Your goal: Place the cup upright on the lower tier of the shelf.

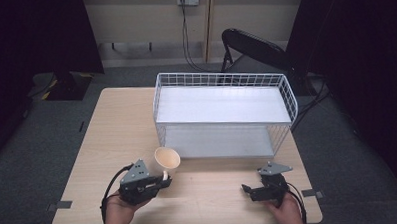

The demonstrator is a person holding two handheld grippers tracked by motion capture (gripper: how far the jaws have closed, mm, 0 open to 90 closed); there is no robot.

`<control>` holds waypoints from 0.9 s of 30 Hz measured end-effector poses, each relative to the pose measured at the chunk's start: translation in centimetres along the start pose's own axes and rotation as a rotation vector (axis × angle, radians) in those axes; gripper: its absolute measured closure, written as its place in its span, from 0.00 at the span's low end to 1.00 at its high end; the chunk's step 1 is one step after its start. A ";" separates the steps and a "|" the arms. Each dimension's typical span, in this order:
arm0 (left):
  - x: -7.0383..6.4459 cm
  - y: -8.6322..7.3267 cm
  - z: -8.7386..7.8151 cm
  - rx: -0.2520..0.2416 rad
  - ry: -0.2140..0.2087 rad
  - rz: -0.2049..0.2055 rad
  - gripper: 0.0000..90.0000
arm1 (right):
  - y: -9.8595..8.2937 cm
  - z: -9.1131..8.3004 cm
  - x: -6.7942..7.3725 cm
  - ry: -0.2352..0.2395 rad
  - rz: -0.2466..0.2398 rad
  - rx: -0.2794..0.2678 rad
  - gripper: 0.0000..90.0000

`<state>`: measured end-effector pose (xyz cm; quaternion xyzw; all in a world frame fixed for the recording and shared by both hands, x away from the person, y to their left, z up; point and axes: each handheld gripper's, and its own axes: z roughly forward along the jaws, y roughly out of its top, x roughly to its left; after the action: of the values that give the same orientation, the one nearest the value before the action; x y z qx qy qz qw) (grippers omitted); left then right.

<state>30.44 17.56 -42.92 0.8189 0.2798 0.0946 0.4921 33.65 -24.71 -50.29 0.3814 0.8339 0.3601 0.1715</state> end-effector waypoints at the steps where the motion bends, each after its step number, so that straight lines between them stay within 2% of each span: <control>1: 0.0 0.1 0.1 -0.001 -0.004 -0.002 0.92 | 0.0 0.0 0.0 0.000 0.002 0.001 0.13; 27: -0.2 2.7 3.0 -0.021 -0.030 0.005 0.92 | 0.0 0.0 0.0 0.000 0.001 0.000 0.13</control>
<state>32.54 14.23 -42.11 0.8158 0.2692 0.0865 0.5045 33.64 -24.71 -50.29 0.3817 0.8338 0.3603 0.1713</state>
